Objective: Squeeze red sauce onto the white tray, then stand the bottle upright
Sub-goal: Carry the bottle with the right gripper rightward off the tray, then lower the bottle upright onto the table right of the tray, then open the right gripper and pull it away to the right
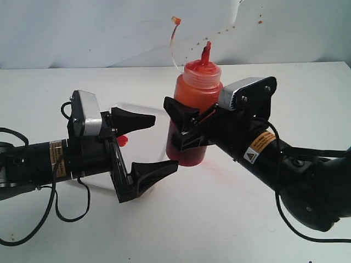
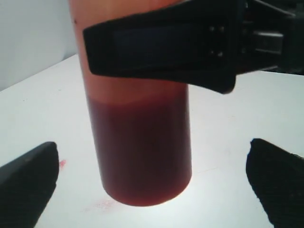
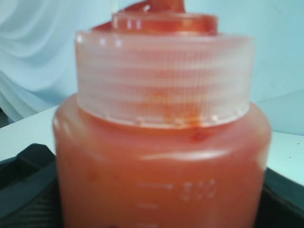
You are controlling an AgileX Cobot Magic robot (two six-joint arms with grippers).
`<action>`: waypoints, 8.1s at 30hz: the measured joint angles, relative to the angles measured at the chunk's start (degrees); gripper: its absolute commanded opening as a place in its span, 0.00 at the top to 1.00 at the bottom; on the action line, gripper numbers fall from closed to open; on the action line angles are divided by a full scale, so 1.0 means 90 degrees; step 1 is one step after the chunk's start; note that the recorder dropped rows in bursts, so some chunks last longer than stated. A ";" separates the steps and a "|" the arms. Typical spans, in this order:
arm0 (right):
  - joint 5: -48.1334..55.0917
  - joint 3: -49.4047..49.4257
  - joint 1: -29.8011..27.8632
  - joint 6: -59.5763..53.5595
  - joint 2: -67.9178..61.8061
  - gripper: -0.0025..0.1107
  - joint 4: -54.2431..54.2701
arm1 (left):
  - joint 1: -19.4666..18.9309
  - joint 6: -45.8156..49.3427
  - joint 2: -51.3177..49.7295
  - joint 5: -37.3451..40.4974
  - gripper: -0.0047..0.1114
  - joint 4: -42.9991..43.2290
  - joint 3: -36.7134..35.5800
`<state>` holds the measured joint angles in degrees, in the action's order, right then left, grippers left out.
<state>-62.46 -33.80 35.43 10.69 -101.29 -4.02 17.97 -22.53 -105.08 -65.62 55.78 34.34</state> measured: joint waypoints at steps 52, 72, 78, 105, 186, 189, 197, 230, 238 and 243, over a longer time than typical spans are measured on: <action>0.0459 0.0000 0.0000 -0.2188 0.0000 0.98 0.2650 | 0.0000 0.0028 0.0000 0.0000 0.06 -0.0110 0.0000; 0.0459 0.0000 0.0000 -0.2794 0.0000 0.98 0.2823 | 0.0000 0.0016 0.0000 0.0000 0.92 -0.0218 0.0000; 0.0459 0.0000 0.0000 -0.2918 0.0000 0.98 0.3386 | 0.0000 0.0025 0.0000 0.0000 0.96 -0.0012 0.0000; -0.0411 -0.0447 -0.1103 -0.2194 -0.1650 0.98 0.2539 | 0.0000 0.0052 0.0000 0.0000 0.96 0.0015 0.0000; 0.0404 -0.1129 -0.1129 -0.2472 -0.2080 0.25 0.2489 | 0.0000 0.0079 0.0000 0.0105 0.96 0.0015 0.0000; 0.0461 -0.1129 -0.1129 -0.2387 -0.2080 0.07 0.2478 | 0.0000 0.0079 0.0000 0.0284 0.96 0.0028 0.0000; 0.0752 -0.1129 -0.1129 -0.2212 -0.2080 0.05 0.2478 | 0.0000 0.0079 0.0000 0.0339 0.96 0.0028 0.0000; 0.1485 0.2225 -0.0899 -0.2166 0.2333 0.05 0.1773 | 0.0000 0.0079 0.0000 0.0339 0.96 0.0037 0.0000; 0.1553 0.2225 -0.0899 -0.2166 0.3184 0.05 0.1815 | 0.0000 0.0079 0.0000 0.0339 0.96 0.0037 0.0000; 0.1562 0.2225 -0.0899 -0.2166 0.4174 0.10 0.1815 | 0.0000 0.0079 0.0000 0.0339 0.96 0.0037 0.0000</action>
<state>-48.40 -13.78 27.34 -8.80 -63.73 12.31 17.97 -21.82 -105.08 -62.57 56.12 34.34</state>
